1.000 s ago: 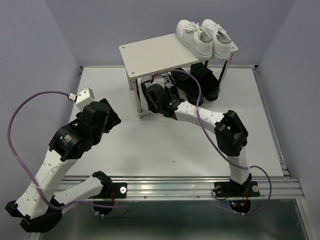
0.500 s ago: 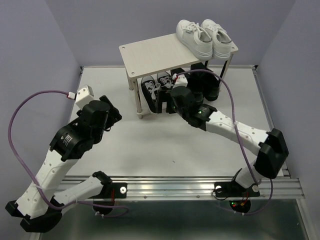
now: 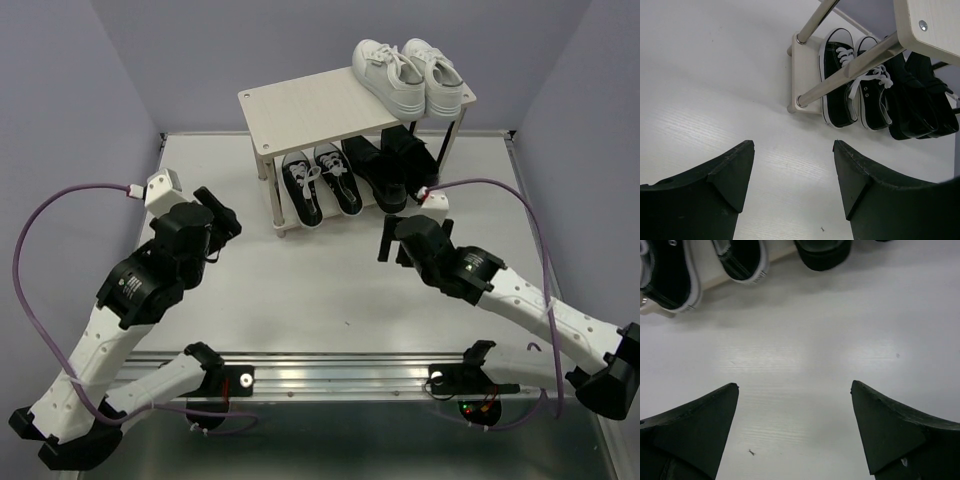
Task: Place and organize the shoes onto the shoe shelf
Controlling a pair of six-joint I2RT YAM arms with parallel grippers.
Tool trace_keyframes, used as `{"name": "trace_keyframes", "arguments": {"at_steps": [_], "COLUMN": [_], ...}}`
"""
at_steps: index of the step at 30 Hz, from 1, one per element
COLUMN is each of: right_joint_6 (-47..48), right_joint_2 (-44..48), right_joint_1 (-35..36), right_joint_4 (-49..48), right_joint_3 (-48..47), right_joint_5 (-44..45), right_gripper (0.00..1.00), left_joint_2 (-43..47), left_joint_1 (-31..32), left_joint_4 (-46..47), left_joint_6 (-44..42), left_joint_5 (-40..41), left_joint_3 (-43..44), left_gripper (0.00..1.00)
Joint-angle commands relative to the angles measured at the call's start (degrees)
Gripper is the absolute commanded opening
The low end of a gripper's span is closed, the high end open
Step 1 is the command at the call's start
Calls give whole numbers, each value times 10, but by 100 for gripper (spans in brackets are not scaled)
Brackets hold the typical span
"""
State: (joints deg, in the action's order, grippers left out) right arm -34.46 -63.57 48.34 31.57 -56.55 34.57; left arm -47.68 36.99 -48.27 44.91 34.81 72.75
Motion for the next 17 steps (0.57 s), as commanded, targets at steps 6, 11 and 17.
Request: {"name": "trace_keyframes", "arguments": {"at_steps": [6, 11, 17], "right_joint_6": [-165, -155, -163], "right_joint_2": [103, 150, 143], "right_joint_1": [-5, -5, -5], "right_joint_4": [233, 211, 216], "right_joint_3": [35, 57, 57], "right_joint_5": [122, 104, 111], "right_gripper": [100, 100, 100], "left_joint_2": [-11, -11, 1], "left_joint_1": [-3, -3, -3], "left_joint_4": [42, 42, 40], "left_joint_6": [-21, -19, -11], "left_joint_5": [4, 0, 3], "left_joint_3": [-8, -9, -15], "left_gripper": [76, 76, 76]}}
